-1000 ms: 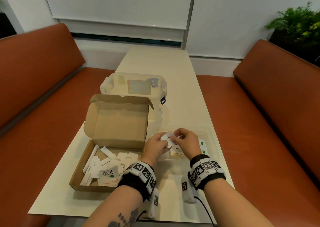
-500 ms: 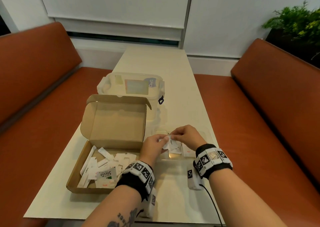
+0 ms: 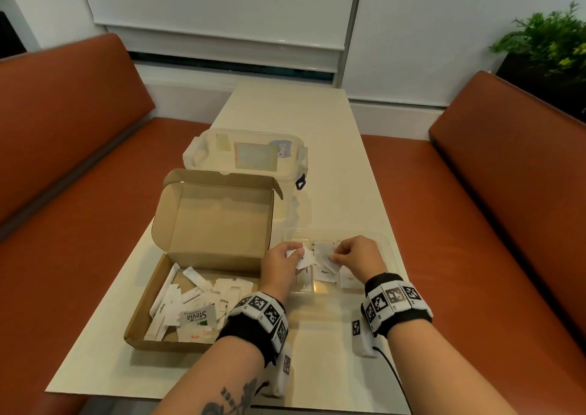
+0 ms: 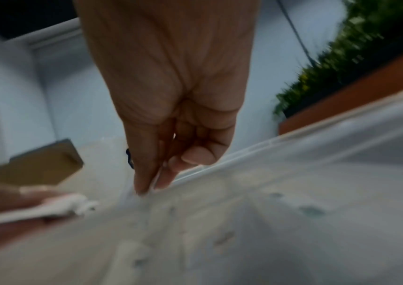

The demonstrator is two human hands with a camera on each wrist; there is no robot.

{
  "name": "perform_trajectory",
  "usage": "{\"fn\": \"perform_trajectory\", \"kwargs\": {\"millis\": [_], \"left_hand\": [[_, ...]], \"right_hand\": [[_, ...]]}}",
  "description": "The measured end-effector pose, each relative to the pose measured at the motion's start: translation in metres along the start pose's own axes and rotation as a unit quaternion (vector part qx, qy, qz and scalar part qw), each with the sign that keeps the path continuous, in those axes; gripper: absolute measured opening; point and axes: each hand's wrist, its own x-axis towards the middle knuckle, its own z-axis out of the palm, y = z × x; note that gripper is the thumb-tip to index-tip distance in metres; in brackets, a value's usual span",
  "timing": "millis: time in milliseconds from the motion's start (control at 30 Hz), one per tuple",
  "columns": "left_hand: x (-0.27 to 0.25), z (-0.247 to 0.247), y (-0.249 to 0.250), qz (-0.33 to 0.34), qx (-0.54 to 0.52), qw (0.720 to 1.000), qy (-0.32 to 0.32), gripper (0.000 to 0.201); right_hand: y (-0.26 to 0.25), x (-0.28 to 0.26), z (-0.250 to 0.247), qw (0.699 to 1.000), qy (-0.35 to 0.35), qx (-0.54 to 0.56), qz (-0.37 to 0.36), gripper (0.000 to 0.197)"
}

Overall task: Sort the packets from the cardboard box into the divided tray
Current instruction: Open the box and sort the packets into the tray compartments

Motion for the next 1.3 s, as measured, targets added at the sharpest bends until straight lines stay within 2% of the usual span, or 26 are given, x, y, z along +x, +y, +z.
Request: {"fn": "perform_trajectory", "kwargs": {"millis": [100, 200, 300, 433, 500, 600, 767, 900, 967, 1067, 1133, 1233, 1300], "left_hand": [[0.001, 0.000, -0.001, 0.006, 0.011, 1.000, -0.001, 0.009], [0.002, 0.000, -0.002, 0.007, 0.014, 1.000, 0.002, 0.010], [0.002, -0.001, -0.001, 0.004, 0.013, 1.000, 0.001, 0.011], [0.001, -0.001, -0.001, 0.011, 0.019, 1.000, 0.000, 0.011], [0.000, -0.001, -0.001, 0.013, 0.026, 1.000, 0.002, 0.011], [-0.001, -0.001, 0.000, 0.015, 0.025, 1.000, -0.003, 0.011], [-0.002, -0.001, 0.001, 0.022, 0.036, 0.999, -0.005, 0.011], [-0.002, 0.000, 0.001, 0.016, 0.020, 1.000, -0.007, 0.010], [-0.001, 0.001, 0.001, 0.010, 0.014, 1.000, -0.007, 0.009], [0.000, 0.002, 0.002, -0.016, -0.030, 0.999, -0.017, 0.014], [0.001, 0.003, 0.004, -0.043, -0.075, 0.996, -0.023, 0.023], [0.001, 0.003, 0.006, -0.068, -0.098, 0.992, -0.030, 0.027], [0.001, 0.002, 0.008, -0.069, -0.086, 0.993, -0.042, 0.025]], "right_hand": [[-0.001, 0.002, 0.007, 0.991, -0.079, -0.108, -0.012, 0.011], [-0.004, 0.003, 0.017, 0.982, -0.100, -0.158, -0.034, 0.014], [-0.002, 0.000, 0.025, 0.979, -0.068, -0.176, -0.079, 0.015], [0.006, -0.003, 0.032, 0.985, -0.012, -0.139, -0.104, 0.015], [0.009, -0.002, 0.034, 0.985, -0.013, -0.139, -0.102, 0.017], [0.010, 0.001, 0.036, 0.984, -0.013, -0.152, -0.094, 0.009], [0.012, 0.005, 0.041, 0.987, -0.003, -0.146, -0.073, 0.017], [0.013, 0.004, 0.039, 0.986, -0.002, -0.146, -0.075, 0.006], [0.012, 0.002, 0.037, 0.991, 0.026, -0.106, -0.071, 0.002], [0.006, -0.005, 0.034, 0.995, 0.078, 0.025, -0.061, 0.025], [-0.002, -0.011, 0.032, 0.991, 0.064, 0.104, -0.053, 0.036], [-0.011, -0.015, 0.033, 0.988, 0.019, 0.151, -0.034, 0.031], [-0.013, -0.016, 0.035, 0.988, 0.018, 0.152, -0.031, 0.030]]}}
